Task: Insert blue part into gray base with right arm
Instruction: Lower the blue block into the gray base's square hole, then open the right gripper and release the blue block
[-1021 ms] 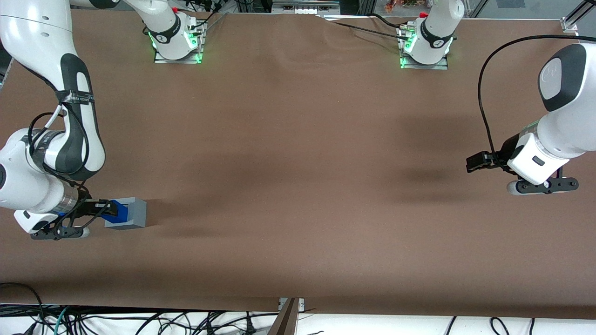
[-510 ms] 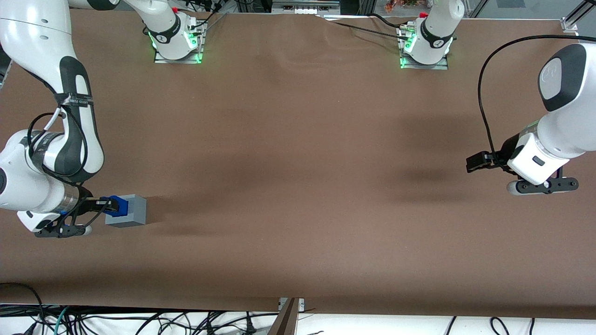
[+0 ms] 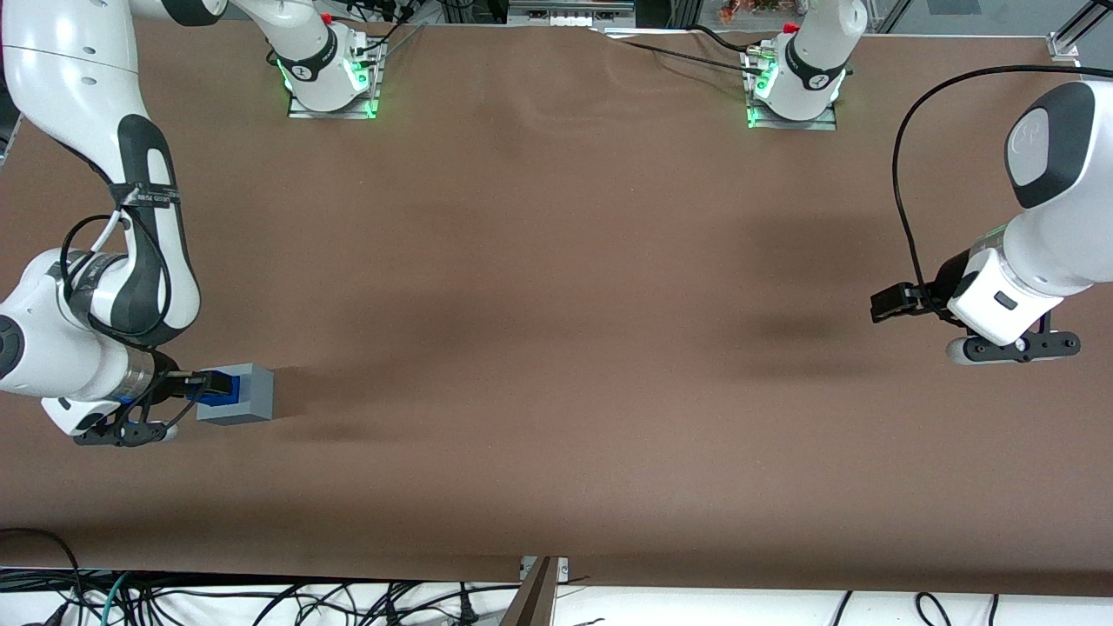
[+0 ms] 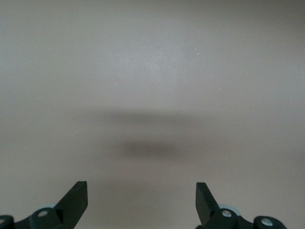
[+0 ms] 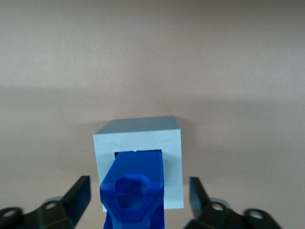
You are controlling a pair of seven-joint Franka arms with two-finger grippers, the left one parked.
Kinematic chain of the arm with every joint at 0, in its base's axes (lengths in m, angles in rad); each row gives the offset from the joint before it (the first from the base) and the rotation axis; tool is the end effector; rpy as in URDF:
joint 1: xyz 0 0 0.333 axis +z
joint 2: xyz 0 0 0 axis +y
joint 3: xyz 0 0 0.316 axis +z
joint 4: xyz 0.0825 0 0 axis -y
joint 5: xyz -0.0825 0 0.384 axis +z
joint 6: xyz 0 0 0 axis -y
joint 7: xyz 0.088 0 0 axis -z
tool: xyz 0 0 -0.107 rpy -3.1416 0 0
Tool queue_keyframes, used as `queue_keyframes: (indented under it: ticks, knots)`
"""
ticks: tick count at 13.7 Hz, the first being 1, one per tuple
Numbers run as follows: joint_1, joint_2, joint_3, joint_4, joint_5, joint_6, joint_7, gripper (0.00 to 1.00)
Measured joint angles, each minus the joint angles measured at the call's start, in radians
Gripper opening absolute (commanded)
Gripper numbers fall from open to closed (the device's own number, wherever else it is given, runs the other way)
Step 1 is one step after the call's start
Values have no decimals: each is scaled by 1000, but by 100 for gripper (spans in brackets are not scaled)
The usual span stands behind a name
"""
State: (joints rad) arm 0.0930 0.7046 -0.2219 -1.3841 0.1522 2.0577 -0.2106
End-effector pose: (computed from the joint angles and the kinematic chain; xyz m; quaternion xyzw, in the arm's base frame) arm 0.7255 -0.0526 0.3008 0.9995 0.0299 -0.0073 0.0036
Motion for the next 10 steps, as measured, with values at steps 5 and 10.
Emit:
queue_keyframes:
  ticks: [5,10]
  knots:
    - [10,-32,5,104,0,-4,-2,100]
    - [56,-128,8,115,-34,-84,-2,100]
